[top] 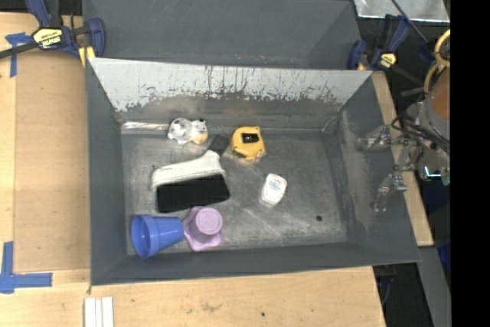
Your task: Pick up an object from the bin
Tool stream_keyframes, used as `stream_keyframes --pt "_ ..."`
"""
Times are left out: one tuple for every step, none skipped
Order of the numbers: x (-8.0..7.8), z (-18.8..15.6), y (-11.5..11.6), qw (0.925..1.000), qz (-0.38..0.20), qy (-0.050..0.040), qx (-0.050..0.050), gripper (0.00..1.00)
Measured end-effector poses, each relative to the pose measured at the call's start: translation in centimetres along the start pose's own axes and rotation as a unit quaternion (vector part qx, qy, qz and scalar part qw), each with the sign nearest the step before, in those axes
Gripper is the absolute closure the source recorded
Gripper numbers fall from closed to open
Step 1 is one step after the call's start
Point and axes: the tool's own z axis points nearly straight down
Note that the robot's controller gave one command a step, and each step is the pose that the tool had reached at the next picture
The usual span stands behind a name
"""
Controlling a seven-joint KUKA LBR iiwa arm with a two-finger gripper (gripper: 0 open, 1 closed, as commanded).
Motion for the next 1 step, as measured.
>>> stream_keyframes --pt "-0.18 -0.41 0.08 1.0000 -0.002 -0.0041 0.001 0.00"
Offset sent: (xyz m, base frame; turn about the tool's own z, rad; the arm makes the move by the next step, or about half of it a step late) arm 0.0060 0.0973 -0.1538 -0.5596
